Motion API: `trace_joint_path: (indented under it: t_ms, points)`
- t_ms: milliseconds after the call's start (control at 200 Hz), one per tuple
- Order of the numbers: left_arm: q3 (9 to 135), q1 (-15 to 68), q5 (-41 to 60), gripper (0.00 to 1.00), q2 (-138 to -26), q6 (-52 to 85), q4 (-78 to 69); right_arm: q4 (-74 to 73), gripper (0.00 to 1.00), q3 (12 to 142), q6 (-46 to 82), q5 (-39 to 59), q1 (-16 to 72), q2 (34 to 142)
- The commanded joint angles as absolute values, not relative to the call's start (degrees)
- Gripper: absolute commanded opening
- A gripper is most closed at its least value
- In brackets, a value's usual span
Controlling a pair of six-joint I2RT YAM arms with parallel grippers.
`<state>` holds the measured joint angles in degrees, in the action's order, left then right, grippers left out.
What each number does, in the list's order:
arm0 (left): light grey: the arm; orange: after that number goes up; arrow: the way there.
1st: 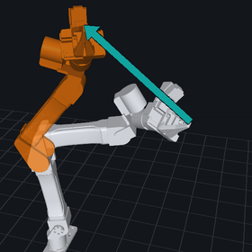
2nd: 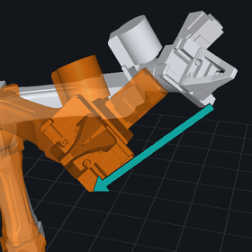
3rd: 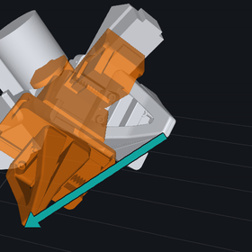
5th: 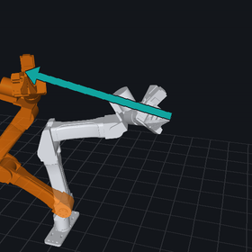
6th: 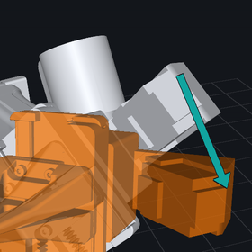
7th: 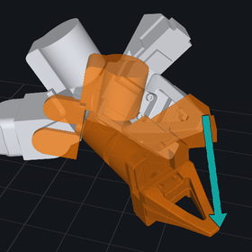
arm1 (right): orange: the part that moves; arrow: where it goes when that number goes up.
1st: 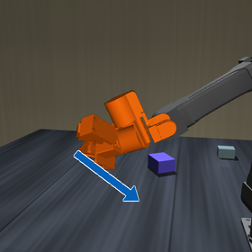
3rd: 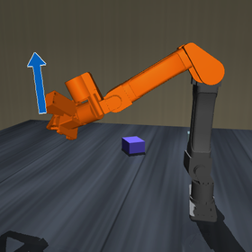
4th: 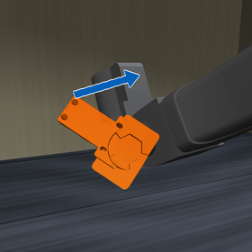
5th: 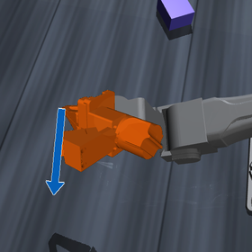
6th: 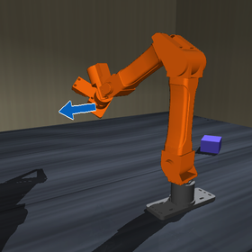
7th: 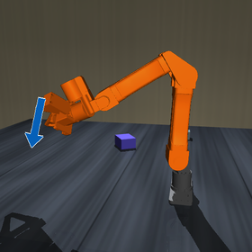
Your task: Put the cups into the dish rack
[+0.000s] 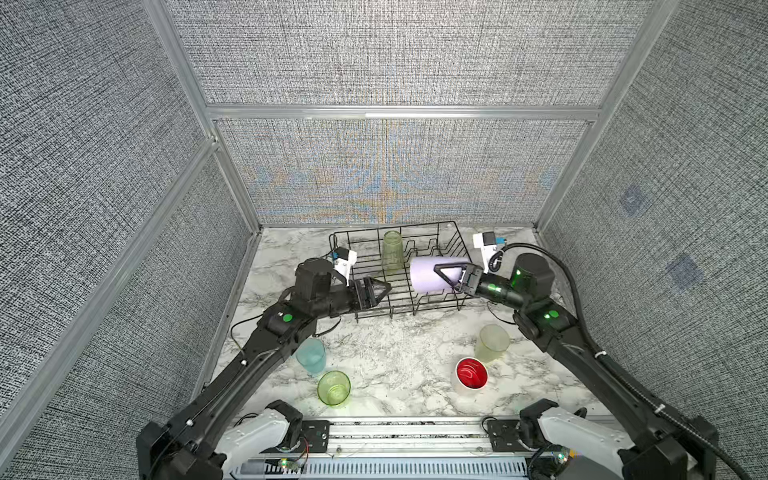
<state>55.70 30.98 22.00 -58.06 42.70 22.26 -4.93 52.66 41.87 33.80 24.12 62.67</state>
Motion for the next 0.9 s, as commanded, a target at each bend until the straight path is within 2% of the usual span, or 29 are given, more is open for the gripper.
trace_joint_path:
  t_ms: [0, 30, 320, 540, 895]
  points:
    - [55.7, 30.8, 6.3, 0.96, -53.9, 36.7, 35.7, 2.2, 0.72, 56.0, 33.4, 29.8, 25.3, 66.6]
    - [55.5, 30.9, 3.6, 0.99, -52.6, 36.8, 37.5, 3.5, 0.72, 56.6, 32.4, 29.1, 25.7, 68.1]
    - [54.3, 30.7, -16.8, 1.0, -44.2, 45.1, 56.1, 13.9, 0.72, 69.0, 21.6, 17.2, 32.0, 80.7]
    - [51.1, 30.3, -19.1, 1.0, -38.3, 48.4, 59.9, 19.6, 0.72, 75.6, 15.4, 7.9, 36.7, 89.1]
    - [46.5, 29.6, -14.3, 1.0, -37.6, 52.0, 62.2, 22.5, 0.72, 83.5, 9.6, -3.1, 40.8, 101.4]
